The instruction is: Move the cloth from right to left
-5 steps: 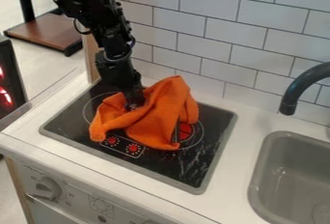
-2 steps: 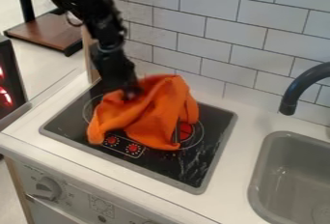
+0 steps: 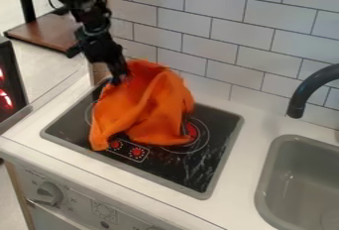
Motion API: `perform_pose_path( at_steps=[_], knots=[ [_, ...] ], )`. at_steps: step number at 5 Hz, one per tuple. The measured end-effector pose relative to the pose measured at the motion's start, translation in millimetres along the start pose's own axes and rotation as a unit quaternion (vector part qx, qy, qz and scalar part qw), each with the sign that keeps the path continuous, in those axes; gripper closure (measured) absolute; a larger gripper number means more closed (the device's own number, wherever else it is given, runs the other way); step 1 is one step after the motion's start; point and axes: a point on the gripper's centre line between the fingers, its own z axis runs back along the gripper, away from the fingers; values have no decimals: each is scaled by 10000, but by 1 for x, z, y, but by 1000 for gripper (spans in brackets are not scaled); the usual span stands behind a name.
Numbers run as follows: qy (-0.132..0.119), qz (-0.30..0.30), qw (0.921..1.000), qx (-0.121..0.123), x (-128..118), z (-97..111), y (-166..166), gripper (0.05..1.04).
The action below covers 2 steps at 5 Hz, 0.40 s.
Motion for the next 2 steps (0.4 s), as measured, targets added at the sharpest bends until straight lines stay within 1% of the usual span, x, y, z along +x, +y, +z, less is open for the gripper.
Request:
perform_pose_path(
  at_steps=[1, 2],
  knots=[
    [-306, 283, 9991, -17, 10, -15, -12, 1020],
    [-706, 579, 9957, -140, 23, -37, -25, 1020]
  ],
)
